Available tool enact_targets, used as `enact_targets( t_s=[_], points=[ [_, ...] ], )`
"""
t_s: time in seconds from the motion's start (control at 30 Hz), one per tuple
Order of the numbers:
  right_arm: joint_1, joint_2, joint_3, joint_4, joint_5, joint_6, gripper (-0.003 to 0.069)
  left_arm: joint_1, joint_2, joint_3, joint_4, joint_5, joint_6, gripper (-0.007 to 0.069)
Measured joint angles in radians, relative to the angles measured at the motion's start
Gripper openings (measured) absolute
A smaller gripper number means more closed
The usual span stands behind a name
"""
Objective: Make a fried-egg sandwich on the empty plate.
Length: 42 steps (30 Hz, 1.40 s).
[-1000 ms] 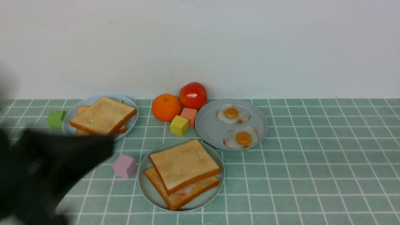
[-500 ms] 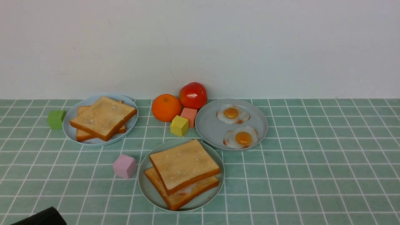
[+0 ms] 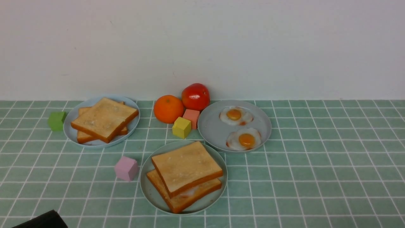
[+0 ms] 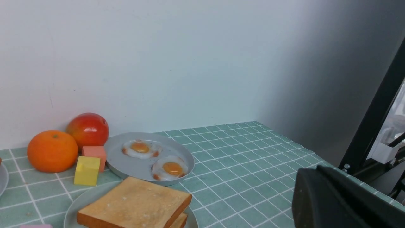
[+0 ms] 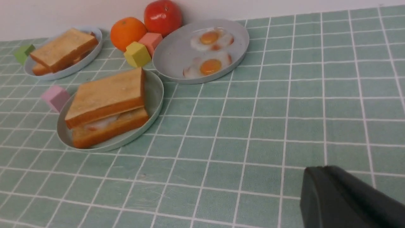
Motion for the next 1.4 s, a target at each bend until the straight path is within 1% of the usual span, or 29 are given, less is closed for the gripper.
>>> enact_targets(
  t_s=[0.07,0.13,0.23,0.3,0.33,0.37,0.4,0.5,0.6,0.67,0.9,1.4],
  points=[
    [0.0,0.0,0.023,0.0,-0.021,0.0,-0.0003,0.0,0.0,0.0,0.0,0.0,0.0,-0.0013],
    [-0.005,-0.004,0.051,-0.043,-0.04,0.001,-0.0002,0.0,0.0,0.0,0.0,0.0,0.0,-0.0013],
    [-0.054,-0.023,0.082,-0.062,-0.09,-0.003,-0.001,0.0,0.0,0.0,0.0,0.001,0.0,-0.0013],
    [-0.173,-0.041,0.142,-0.052,-0.187,-0.059,-0.0014,0.0,0.0,0.0,0.0,0.003,0.0,-0.0013],
    [-0.183,-0.042,0.153,-0.045,-0.195,-0.066,-0.0015,0.0,0.0,0.0,0.0,0.003,0.0,-0.0013],
    [-0.26,-0.046,0.199,-0.007,-0.252,-0.122,-0.0015,0.0,0.0,0.0,0.0,0.004,0.0,-0.0013],
    [-0.299,-0.052,0.226,0.026,-0.278,-0.157,-0.0015,0.0,0.0,0.0,0.0,0.004,0.0,-0.0013],
    [-0.35,-0.086,0.291,0.098,-0.321,-0.241,-0.0015,0.0,0.0,0.0,0.0,0.005,0.0,-0.0011],
    [-0.356,-0.101,0.318,0.141,-0.315,-0.312,-0.0015,0.0,-0.001,0.0,0.0,0.012,0.0,-0.001],
    [-0.358,-0.101,0.317,0.146,-0.293,-0.332,-0.0015,0.0,-0.001,0.001,0.0,0.012,0.0,-0.001],
    [-0.359,-0.101,0.312,0.14,-0.266,-0.339,-0.0015,0.0,-0.001,0.002,0.0,0.012,0.0,-0.001],
    [-0.359,-0.101,0.312,0.135,-0.266,-0.338,-0.0009,0.0,-0.001,0.002,0.0,0.012,0.0,-0.0003]
  ],
)
